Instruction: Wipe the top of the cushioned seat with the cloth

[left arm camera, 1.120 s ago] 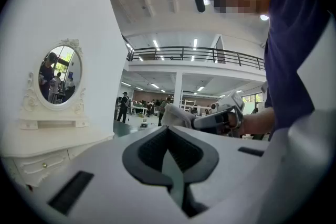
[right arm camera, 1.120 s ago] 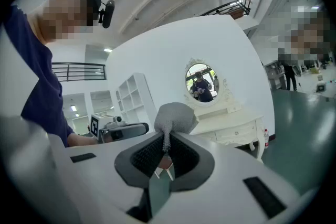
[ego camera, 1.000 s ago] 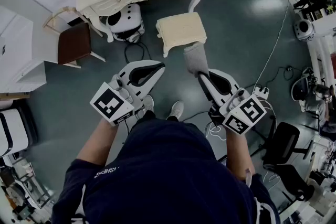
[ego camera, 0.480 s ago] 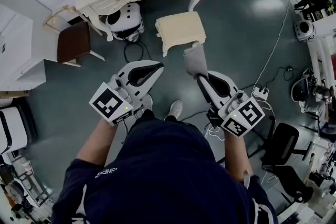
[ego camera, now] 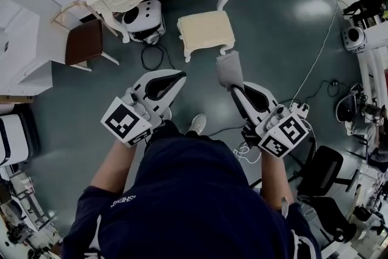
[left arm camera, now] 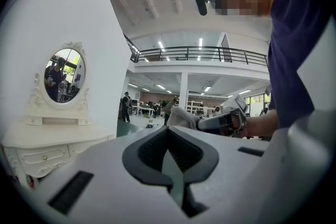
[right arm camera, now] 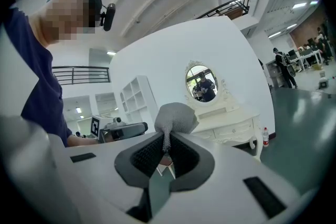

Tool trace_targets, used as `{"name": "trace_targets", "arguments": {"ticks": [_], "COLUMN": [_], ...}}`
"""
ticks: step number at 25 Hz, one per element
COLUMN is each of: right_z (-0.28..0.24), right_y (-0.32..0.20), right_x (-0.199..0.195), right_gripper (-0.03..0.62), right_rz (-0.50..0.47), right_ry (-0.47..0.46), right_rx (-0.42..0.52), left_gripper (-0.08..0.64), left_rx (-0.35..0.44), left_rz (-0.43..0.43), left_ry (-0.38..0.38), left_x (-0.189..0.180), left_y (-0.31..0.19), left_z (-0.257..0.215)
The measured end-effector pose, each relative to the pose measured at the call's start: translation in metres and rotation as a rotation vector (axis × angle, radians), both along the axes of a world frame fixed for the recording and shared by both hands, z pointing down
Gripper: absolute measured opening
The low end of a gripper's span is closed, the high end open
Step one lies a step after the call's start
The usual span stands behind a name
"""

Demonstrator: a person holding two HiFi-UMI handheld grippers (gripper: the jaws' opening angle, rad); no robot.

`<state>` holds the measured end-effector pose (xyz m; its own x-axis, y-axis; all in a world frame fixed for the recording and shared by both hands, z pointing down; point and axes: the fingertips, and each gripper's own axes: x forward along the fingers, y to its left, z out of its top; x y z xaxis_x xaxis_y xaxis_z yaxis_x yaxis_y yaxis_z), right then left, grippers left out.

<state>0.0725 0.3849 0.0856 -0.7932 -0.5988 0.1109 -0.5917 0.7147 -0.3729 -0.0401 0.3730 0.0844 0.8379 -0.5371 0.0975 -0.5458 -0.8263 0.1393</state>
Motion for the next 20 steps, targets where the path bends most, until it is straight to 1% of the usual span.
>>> {"name": "trace_targets", "arguments": {"ticks": [6, 11, 16, 20], "right_z": [0.004, 0.011, 0.022, 0.027], "right_y": [-0.002, -0.014, -0.036, -0.063], "right_x": [0.012, 0.018, 0.025, 0.023], "right_gripper": [0.044, 0.044, 0.044, 0.044], "right_rz": [-0.001, 0.007, 0.028, 0.038], "right_ry": [-0.003, -0.001, 0.0, 0.003], "right_rx": [-0.011, -0.028, -0.054, -0.063], "left_gripper": [0.008, 0.008, 0.008, 0.008], "left_rx": [-0.014, -0.023, -0.041, -0.054], "left_rz": [-0.014, -0.01, 0.009, 0.018], "left_ry": [0.001, 0.012, 0.015, 0.02], "left_x": [0.009, 0.016, 0.023, 0.022], "left_y": [-0.001, -0.017, -0.039, -0.066], "left_z": [0.006, 0.012, 0.023, 0.029]}}
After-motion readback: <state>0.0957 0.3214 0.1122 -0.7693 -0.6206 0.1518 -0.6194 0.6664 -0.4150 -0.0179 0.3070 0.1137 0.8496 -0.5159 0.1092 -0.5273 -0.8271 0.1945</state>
